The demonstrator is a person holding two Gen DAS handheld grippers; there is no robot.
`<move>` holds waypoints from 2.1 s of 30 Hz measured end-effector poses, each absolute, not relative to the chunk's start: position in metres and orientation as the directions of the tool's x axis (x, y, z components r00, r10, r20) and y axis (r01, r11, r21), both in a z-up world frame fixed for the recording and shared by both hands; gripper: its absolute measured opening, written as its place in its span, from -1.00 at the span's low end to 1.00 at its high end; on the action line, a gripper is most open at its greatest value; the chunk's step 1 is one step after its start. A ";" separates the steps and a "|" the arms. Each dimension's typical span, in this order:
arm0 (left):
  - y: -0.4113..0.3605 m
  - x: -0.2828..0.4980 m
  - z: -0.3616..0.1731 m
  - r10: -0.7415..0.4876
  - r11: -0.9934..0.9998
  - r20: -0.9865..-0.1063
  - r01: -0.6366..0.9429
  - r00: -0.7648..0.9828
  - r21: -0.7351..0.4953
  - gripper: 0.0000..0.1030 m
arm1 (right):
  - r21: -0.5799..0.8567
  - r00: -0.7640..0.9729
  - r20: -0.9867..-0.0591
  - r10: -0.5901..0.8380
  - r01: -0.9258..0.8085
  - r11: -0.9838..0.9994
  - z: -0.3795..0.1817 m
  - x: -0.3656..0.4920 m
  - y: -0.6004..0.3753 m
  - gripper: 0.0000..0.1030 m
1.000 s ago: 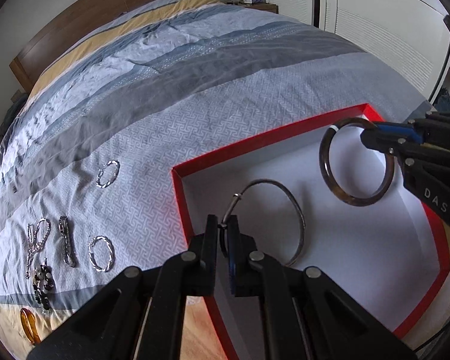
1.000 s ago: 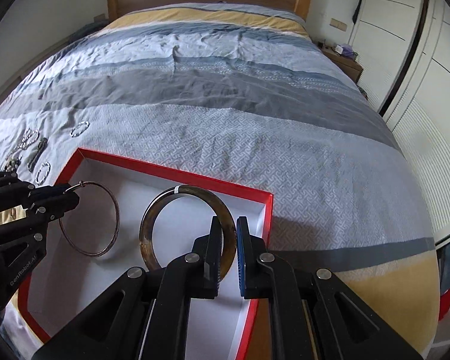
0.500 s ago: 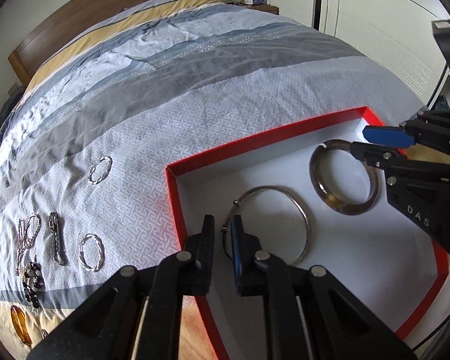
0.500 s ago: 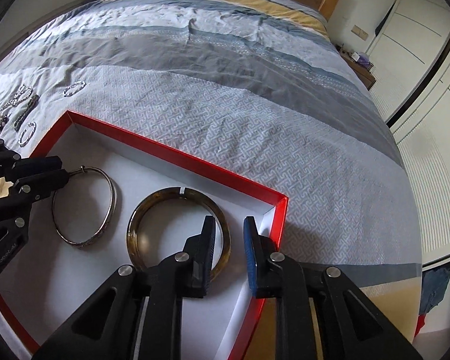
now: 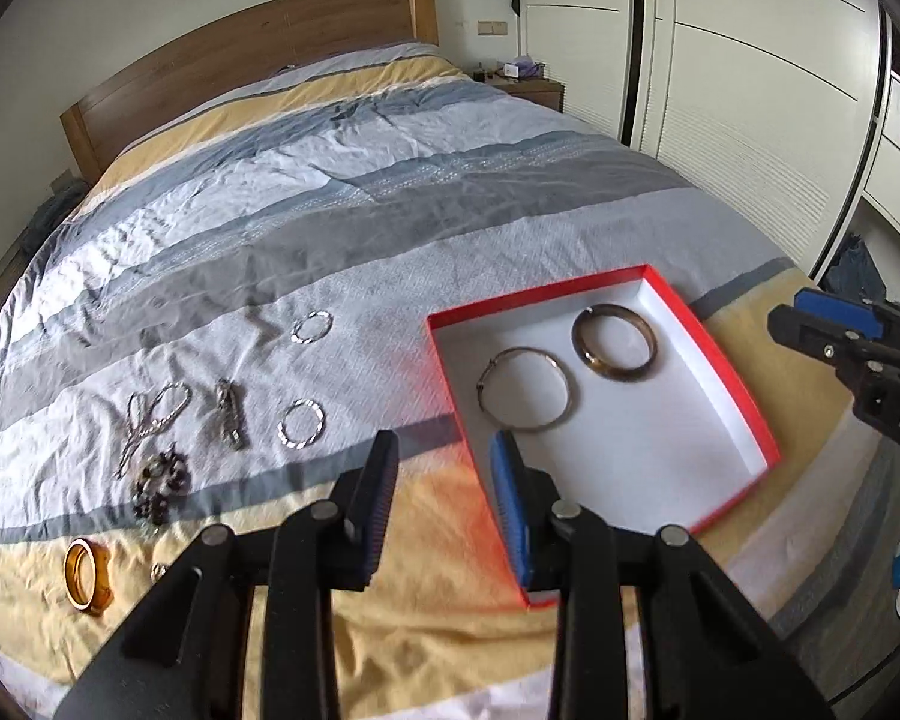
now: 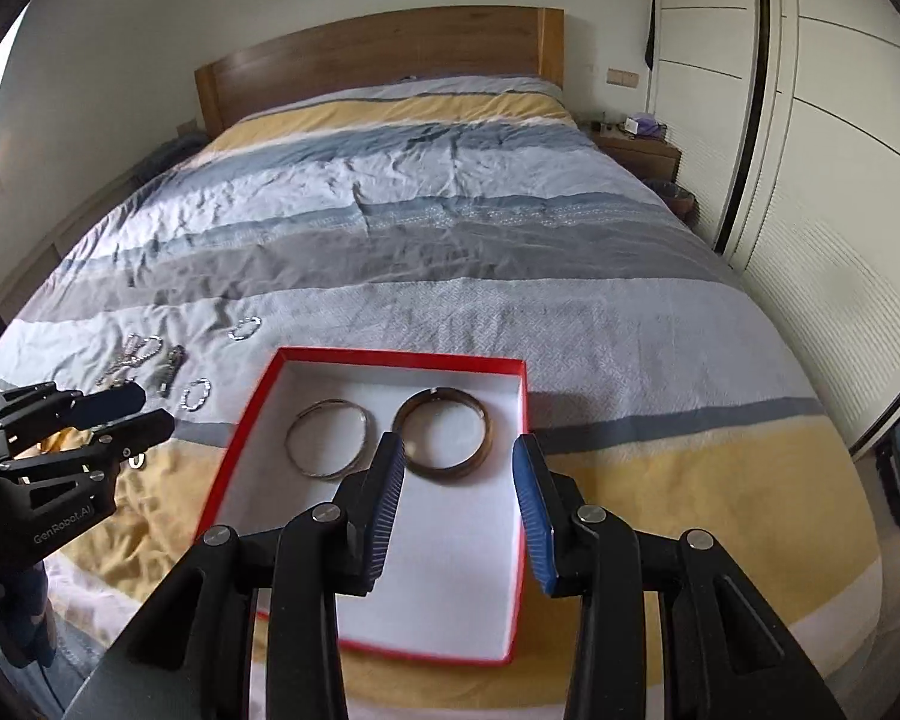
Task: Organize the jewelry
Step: 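Open both grippers to drop the bangle and hoop into the box, then withdraw both grippers from the box toward the remaining jewelry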
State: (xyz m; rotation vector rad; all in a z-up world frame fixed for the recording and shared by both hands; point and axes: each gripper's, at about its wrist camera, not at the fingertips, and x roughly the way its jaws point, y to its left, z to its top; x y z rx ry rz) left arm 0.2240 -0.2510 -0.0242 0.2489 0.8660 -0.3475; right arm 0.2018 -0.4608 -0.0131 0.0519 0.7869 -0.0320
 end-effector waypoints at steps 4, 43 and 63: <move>-0.218 0.186 -0.012 -0.166 0.922 -0.764 0.374 0.623 0.105 -0.41 | 0.080 0.720 -0.693 0.042 0.018 0.997 -0.002 0.154 -0.430 -0.27; 0.113 0.046 0.026 0.093 0.990 -0.672 -0.141 0.735 -0.017 -0.28 | 0.094 0.755 -0.566 0.331 -0.339 0.936 0.071 0.032 -0.199 -0.27; 0.131 0.205 -0.074 0.026 0.978 -0.807 -0.183 0.590 -0.102 -0.29 | 0.167 0.530 -0.734 0.426 -0.466 0.869 -0.053 0.198 -0.130 -0.31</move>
